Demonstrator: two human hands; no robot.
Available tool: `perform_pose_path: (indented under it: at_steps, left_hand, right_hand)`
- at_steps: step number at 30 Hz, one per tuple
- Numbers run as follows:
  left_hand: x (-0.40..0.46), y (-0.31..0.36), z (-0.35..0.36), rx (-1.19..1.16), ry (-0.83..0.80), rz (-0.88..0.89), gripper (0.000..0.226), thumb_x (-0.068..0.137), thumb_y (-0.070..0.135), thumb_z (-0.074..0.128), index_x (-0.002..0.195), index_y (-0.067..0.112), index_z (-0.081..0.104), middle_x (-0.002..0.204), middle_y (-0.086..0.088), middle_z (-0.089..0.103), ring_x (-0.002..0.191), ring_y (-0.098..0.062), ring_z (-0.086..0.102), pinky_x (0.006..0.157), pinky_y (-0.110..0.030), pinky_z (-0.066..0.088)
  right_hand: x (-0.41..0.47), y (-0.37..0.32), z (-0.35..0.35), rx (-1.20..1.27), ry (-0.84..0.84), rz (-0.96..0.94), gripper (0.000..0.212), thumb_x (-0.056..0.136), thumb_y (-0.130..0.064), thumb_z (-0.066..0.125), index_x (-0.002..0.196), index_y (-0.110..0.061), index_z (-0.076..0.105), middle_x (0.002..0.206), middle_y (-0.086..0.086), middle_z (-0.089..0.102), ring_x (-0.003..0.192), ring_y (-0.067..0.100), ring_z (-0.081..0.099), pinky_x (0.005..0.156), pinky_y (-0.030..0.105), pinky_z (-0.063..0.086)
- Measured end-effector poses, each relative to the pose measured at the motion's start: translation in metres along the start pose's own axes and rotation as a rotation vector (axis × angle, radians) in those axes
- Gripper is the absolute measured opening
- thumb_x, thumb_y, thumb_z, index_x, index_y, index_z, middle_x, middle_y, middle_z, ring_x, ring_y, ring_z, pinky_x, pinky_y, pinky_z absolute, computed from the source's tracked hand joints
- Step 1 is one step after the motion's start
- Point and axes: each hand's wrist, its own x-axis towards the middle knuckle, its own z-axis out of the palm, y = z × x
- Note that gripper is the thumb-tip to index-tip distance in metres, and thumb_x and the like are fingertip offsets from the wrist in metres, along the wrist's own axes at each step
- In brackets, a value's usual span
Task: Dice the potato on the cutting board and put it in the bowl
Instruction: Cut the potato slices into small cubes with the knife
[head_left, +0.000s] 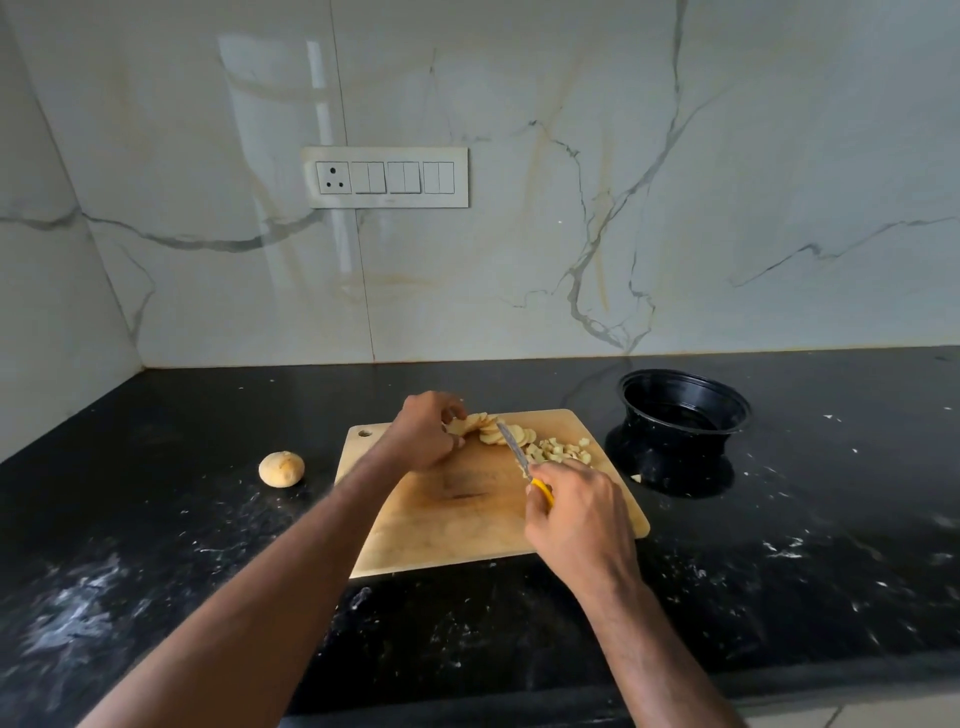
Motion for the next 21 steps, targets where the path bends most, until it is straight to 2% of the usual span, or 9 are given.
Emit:
perform_pose_path:
  at_steps: [3,5,9,12,14,16,19,21]
  left_hand:
    - [-0.014,0.001,-0.005,-0.015,0.091,0.011,0.028,0.081,0.010,0.083,0.088,0.029,0.063,0.097,0.008,0.062,0.087,-0.012,0.059,0.065,-0.016,0.045]
    - [-0.028,0.003,-0.006,-0.011,0.127,0.035,0.031,0.080,0.011,0.084,0.079,0.033,0.062,0.091,0.011,0.062,0.084,-0.010,0.059,0.063,-0.014,0.043]
    - [-0.062,0.007,-0.001,0.012,0.121,0.125,0.027,0.069,0.027,0.093,0.088,0.029,0.074,0.089,0.011,0.066,0.079,-0.005,0.059,0.067,-0.013,0.045]
    - [-0.079,0.006,-0.006,-0.059,0.042,0.181,0.044,0.063,0.036,0.096,0.101,0.024,0.077,0.088,0.014,0.068,0.082,-0.004,0.062,0.068,-0.011,0.048]
    - [-0.084,0.004,-0.010,-0.139,0.032,0.180,0.041,0.065,0.033,0.096,0.099,0.023,0.075,0.086,0.009,0.069,0.079,-0.005,0.062,0.070,-0.017,0.050]
    - [-0.084,0.004,-0.010,-0.134,0.096,0.142,0.029,0.069,0.035,0.092,0.088,0.025,0.073,0.079,0.006,0.065,0.074,-0.012,0.058,0.068,-0.029,0.050]
    - [-0.082,0.007,-0.004,0.010,0.158,0.021,0.036,0.071,0.060,0.083,0.078,0.027,0.070,0.072,0.013,0.062,0.071,-0.010,0.055,0.067,-0.035,0.046]
    - [-0.082,0.011,0.001,0.064,0.177,-0.048,0.039,0.071,0.068,0.078,0.077,0.030,0.069,0.075,0.017,0.064,0.078,-0.007,0.057,0.078,-0.037,0.048]
  right_hand:
    - [-0.001,0.000,0.000,0.013,0.009,-0.007,0.024,0.087,-0.022,0.070,0.110,-0.018,0.077,0.100,-0.004,0.076,0.086,0.013,0.070,0.078,0.032,0.060]
    - [-0.003,0.000,0.000,0.020,0.011,-0.012,0.023,0.086,-0.020,0.071,0.108,-0.018,0.077,0.099,-0.004,0.076,0.085,0.014,0.070,0.078,0.033,0.061]
    - [-0.005,-0.002,-0.001,0.029,-0.001,-0.025,0.023,0.086,-0.020,0.071,0.108,-0.018,0.077,0.099,-0.003,0.076,0.084,0.015,0.070,0.077,0.034,0.060]
    - [-0.008,-0.006,-0.003,0.013,-0.023,-0.046,0.024,0.087,-0.021,0.071,0.110,-0.019,0.076,0.100,-0.003,0.076,0.086,0.014,0.070,0.079,0.034,0.059]
    - [-0.010,-0.008,-0.004,0.005,-0.038,-0.069,0.024,0.088,-0.021,0.070,0.111,-0.019,0.076,0.102,-0.005,0.076,0.086,0.012,0.069,0.081,0.031,0.058]
    - [-0.013,-0.011,-0.004,0.000,-0.048,-0.087,0.026,0.089,-0.022,0.068,0.114,-0.020,0.075,0.105,-0.007,0.075,0.088,0.009,0.069,0.083,0.028,0.057]
    - [-0.015,-0.016,-0.002,-0.030,-0.077,-0.104,0.033,0.093,-0.026,0.064,0.125,-0.022,0.069,0.111,-0.008,0.073,0.094,0.008,0.067,0.089,0.028,0.055]
    - [-0.016,-0.019,-0.001,-0.047,-0.093,-0.102,0.034,0.095,-0.029,0.061,0.128,-0.023,0.066,0.111,-0.008,0.072,0.095,0.008,0.066,0.091,0.029,0.054]
